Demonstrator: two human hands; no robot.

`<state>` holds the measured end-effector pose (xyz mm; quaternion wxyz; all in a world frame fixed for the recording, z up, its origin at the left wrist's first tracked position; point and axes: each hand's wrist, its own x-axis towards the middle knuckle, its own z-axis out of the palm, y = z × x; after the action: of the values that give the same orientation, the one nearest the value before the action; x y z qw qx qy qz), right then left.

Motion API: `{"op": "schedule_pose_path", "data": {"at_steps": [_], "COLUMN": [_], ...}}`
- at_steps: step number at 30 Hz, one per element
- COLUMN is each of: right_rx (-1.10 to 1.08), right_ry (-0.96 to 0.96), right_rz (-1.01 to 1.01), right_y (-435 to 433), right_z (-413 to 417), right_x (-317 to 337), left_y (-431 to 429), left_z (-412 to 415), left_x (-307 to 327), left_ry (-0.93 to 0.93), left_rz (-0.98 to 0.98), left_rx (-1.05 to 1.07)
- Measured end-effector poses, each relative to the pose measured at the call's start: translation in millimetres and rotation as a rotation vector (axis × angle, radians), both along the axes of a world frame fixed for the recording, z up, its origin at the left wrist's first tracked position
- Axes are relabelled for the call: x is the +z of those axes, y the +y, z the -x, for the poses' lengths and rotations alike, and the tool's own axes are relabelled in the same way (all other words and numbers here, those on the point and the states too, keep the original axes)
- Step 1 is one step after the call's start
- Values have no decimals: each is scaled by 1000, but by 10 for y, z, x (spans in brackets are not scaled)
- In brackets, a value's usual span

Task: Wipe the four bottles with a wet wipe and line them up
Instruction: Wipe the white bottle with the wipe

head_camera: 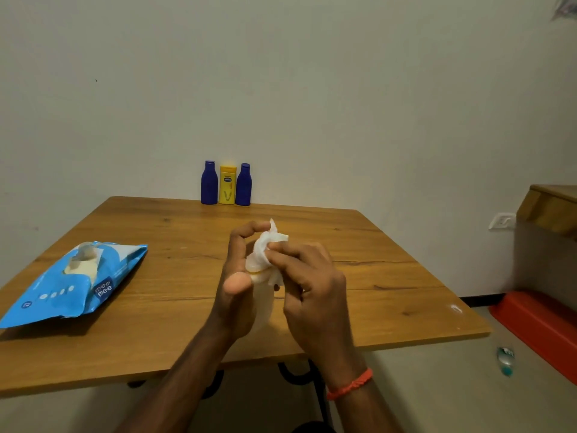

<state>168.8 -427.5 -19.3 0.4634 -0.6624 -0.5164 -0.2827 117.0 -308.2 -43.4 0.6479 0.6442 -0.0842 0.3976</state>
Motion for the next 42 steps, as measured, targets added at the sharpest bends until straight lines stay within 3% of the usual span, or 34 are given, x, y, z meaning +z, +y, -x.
{"op": "schedule_pose_path", "data": {"at_steps": [5, 12, 15, 18, 26, 31, 34, 37, 42], "right_rx": [75, 160, 241, 184, -18, 118, 195, 129, 26], "right_ry": [93, 88, 57, 27, 124, 34, 202, 339, 355], "right_rz": [-137, -70, -5, -8, 89, 121, 72, 54, 88], "right_y": [68, -52, -130, -57, 251, 84, -122, -187, -3], "right_z": [195, 226, 162, 83, 20, 199, 107, 34, 49], "right_x": [-271, -800, -690, -477, -145, -497, -713, -709, -508], "left_y": [59, 98, 122, 78, -69, 113, 185, 174, 175], "left_z": [-11, 23, 20, 10, 40, 68, 55, 12, -17], "left_x": [-82, -22, -17, -52, -27, 20, -31, -75, -59], "left_ry": [24, 22, 60, 120, 272, 228, 191, 169, 112], "left_rz": [24, 448, 570, 710, 758, 857, 872, 880, 927], "left_rx": [-3, -156, -172, -195, -203, -212, -236, -265, -326]}}
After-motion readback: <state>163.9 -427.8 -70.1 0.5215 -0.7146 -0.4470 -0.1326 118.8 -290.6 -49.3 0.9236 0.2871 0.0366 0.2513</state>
